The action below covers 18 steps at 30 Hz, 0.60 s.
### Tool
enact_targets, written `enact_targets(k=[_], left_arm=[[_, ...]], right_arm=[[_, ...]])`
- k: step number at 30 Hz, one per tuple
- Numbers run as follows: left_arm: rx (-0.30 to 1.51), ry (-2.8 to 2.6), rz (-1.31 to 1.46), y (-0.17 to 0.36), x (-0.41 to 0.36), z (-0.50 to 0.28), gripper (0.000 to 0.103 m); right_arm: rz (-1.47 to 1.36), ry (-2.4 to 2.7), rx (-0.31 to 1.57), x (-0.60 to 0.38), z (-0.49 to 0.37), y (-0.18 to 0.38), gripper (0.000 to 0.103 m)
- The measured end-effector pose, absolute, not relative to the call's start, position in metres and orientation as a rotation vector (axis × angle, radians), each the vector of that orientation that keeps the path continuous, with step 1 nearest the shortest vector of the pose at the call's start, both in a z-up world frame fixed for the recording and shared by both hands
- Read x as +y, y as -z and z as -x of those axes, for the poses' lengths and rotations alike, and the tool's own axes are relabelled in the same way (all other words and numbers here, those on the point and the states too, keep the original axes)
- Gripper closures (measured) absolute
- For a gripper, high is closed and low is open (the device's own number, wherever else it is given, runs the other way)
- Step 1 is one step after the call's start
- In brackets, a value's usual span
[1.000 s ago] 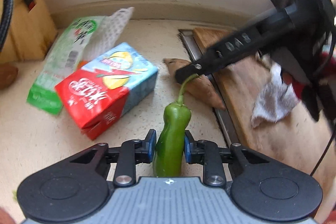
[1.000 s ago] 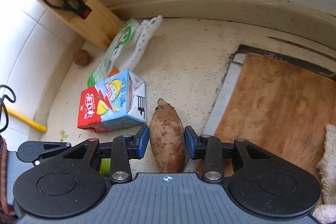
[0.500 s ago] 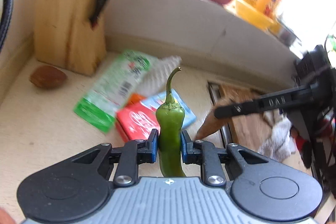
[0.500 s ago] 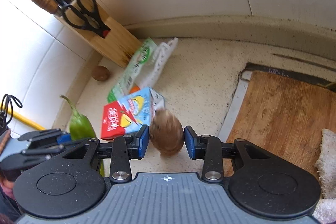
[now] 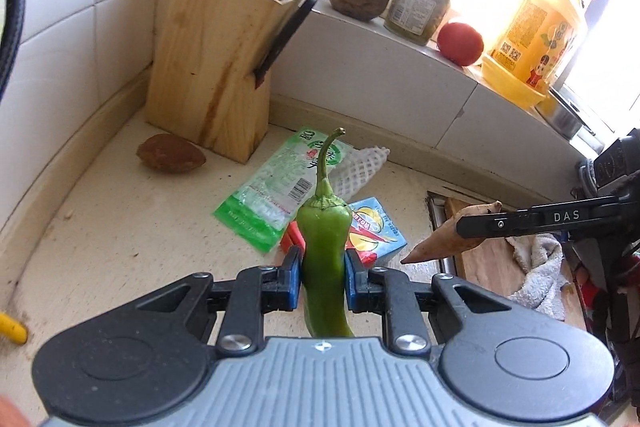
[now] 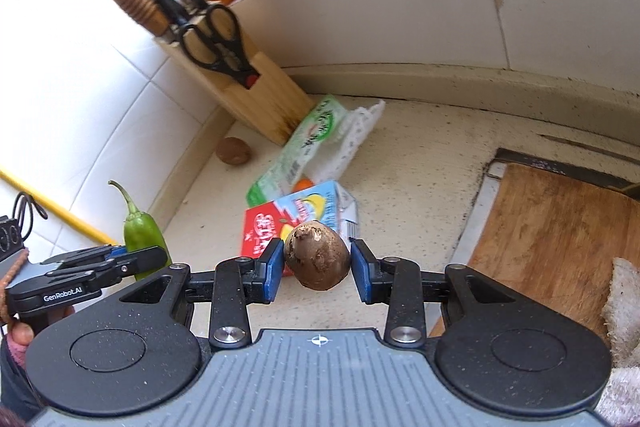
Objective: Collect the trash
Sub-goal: 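Carry the pepper and sweet potato down over the trash bin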
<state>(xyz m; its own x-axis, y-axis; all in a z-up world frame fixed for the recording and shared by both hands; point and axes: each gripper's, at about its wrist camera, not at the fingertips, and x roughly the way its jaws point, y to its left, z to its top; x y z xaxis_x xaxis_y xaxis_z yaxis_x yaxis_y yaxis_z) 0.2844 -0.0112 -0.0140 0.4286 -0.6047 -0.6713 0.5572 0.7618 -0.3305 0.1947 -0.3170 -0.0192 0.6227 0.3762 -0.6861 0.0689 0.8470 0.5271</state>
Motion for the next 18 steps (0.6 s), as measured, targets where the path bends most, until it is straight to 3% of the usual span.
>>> enact_targets(k=[18], left_arm=[[0.797, 0.584, 0.13, -0.016, 0.047, -0.217, 0.085]], right_arm=[[-0.511, -0.299, 0.859, -0.296, -0.156, -0.01, 0.059]])
